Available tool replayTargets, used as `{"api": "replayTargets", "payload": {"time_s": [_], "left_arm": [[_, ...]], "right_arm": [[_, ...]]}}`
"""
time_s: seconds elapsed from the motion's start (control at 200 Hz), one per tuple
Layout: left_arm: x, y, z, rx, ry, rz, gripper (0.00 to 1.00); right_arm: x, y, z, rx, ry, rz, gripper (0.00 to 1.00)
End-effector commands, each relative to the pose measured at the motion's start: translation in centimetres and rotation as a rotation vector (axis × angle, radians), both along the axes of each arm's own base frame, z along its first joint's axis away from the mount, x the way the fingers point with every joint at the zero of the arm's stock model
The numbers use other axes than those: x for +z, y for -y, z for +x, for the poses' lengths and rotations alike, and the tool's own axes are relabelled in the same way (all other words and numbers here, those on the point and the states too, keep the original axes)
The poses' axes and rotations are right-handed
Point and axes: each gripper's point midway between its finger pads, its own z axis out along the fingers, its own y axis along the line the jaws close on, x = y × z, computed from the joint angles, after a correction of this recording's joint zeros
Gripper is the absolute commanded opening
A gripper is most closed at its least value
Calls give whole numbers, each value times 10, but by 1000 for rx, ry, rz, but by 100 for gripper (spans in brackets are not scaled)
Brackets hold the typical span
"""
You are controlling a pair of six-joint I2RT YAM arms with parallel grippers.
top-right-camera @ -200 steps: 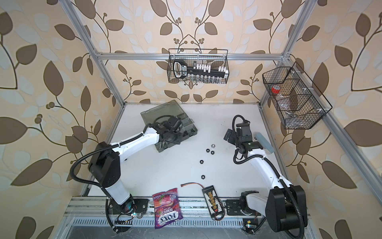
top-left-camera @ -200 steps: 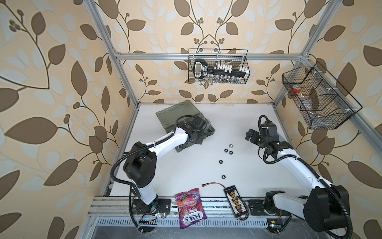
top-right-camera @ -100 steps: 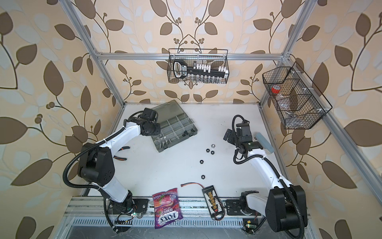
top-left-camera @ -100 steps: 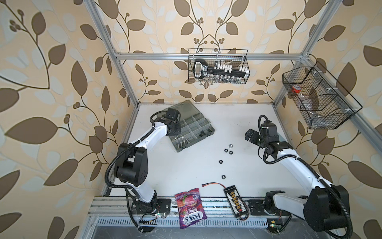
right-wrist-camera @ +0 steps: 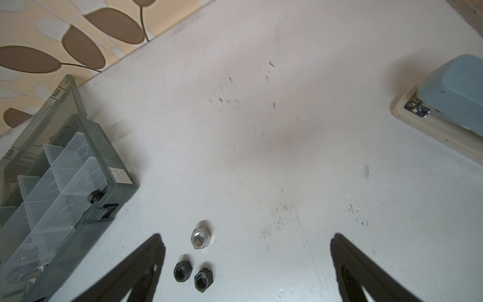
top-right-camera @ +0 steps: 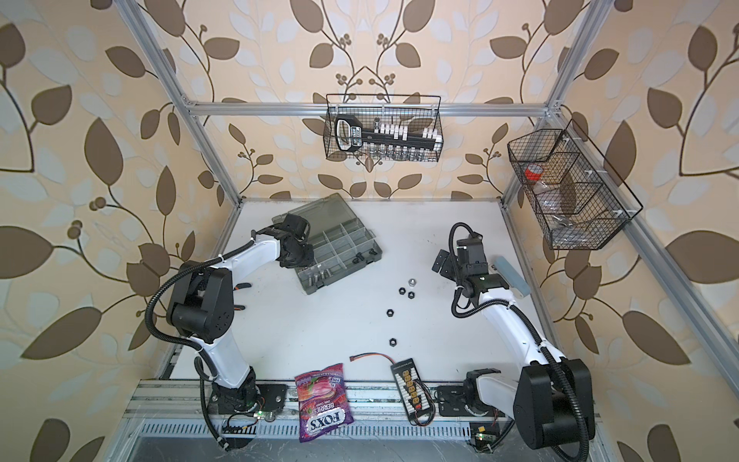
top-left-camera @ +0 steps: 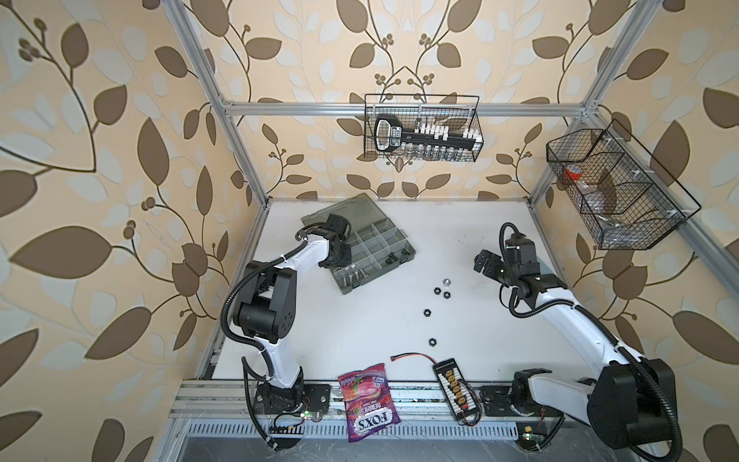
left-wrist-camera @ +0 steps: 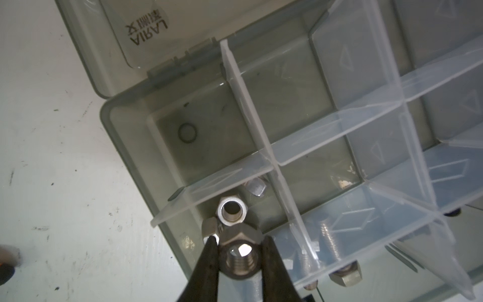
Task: Sort the screws and nuts into containers
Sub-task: Place the nut into the container, then pick up the nut at the center of the table.
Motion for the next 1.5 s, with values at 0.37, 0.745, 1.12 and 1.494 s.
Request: {"api": "replayTargets", "payload": {"time_s": [0.37, 0.745, 1.12, 1.494], "left_arm": [[35, 5, 2, 25, 85, -77, 43], [82, 115, -18, -201, 170, -138, 45], [49, 276, -44, -493, 83, -160, 45], [19, 352, -50, -633, 47, -114, 45]], "right_arm": [[-2, 2, -5, -5, 0, -5, 100], [-3, 7, -6, -41, -3, -10, 100], [-17, 45, -13, -155, -88, -50, 100], [-19, 58, -19, -194, -98, -33, 100]]}}
